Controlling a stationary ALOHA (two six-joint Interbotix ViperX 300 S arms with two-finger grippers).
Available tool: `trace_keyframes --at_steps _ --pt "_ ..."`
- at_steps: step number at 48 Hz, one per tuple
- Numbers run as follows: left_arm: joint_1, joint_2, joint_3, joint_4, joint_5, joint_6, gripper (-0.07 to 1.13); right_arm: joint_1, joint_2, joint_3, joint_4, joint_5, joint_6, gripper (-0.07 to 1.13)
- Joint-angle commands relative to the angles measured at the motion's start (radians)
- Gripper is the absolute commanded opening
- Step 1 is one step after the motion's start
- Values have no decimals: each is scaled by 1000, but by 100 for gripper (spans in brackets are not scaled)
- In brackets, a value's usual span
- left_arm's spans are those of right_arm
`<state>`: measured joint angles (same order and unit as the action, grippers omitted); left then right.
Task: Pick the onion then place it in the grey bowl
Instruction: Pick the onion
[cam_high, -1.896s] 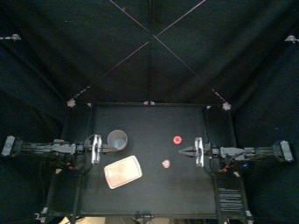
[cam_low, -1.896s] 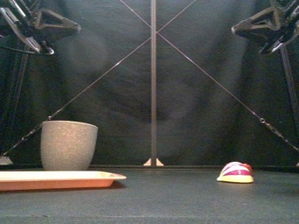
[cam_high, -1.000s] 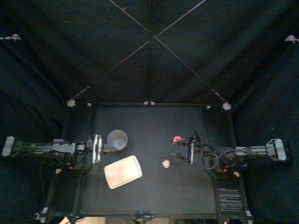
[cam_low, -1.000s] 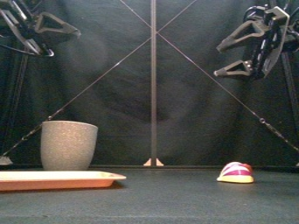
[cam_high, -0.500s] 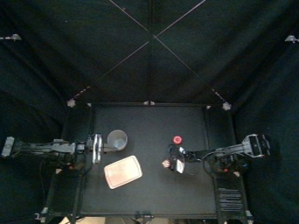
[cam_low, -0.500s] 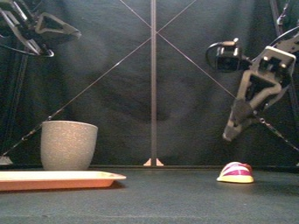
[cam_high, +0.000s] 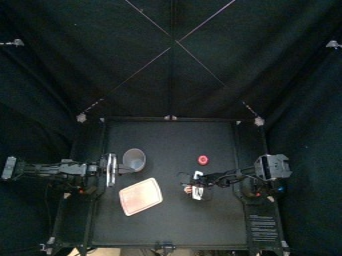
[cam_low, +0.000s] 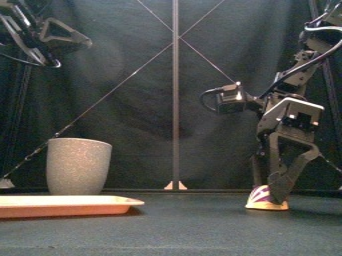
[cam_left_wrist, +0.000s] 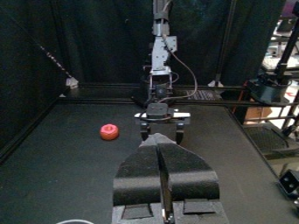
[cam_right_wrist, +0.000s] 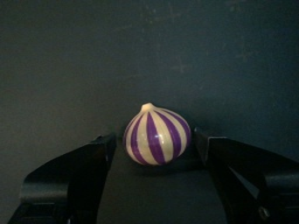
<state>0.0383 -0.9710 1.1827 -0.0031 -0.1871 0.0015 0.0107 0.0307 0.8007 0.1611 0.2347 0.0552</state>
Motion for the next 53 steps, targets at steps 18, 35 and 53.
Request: trace_keyframes --at_steps 18,35,53 --pt "2 2 -8 0 -5 -2 11 3 -5 -25 14 29 0 101" --pt "2 2 -8 0 -5 0 11 3 14 -23 43 26 0 101" --pt "2 2 -8 0 -5 2 11 9 14 -23 29 58 -2 81"
